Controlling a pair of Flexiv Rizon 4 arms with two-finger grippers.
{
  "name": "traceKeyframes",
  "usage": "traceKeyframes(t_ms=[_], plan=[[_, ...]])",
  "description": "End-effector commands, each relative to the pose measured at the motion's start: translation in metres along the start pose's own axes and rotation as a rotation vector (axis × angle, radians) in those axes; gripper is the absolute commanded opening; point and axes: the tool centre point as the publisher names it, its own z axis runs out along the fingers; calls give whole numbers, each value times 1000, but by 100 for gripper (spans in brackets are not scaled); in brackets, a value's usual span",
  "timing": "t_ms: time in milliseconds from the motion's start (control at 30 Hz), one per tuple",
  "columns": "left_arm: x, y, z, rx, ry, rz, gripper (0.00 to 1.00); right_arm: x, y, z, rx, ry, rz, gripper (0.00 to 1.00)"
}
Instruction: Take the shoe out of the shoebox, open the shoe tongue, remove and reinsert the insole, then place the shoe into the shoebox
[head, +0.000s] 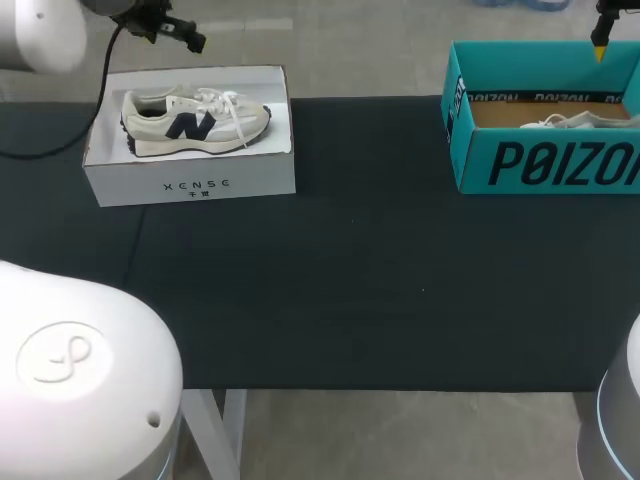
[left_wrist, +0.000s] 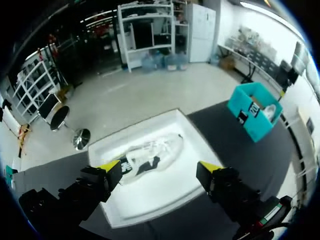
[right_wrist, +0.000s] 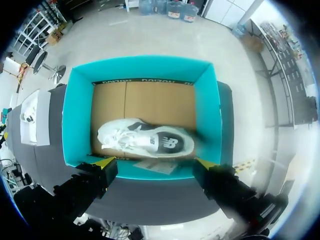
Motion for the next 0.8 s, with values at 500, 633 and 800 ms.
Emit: traceKeyframes(t_ms=[500, 633, 800], plan=[[-56, 68, 49, -682, -260, -935, 100, 0, -1, 0, -2, 1, 0, 100], [-63, 72, 54, -701, -304, -843, 100, 0, -1, 0, -2, 1, 0, 100], [-86, 70, 60, -671, -271, -740, 100, 0, -1, 0, -2, 1, 0, 100]])
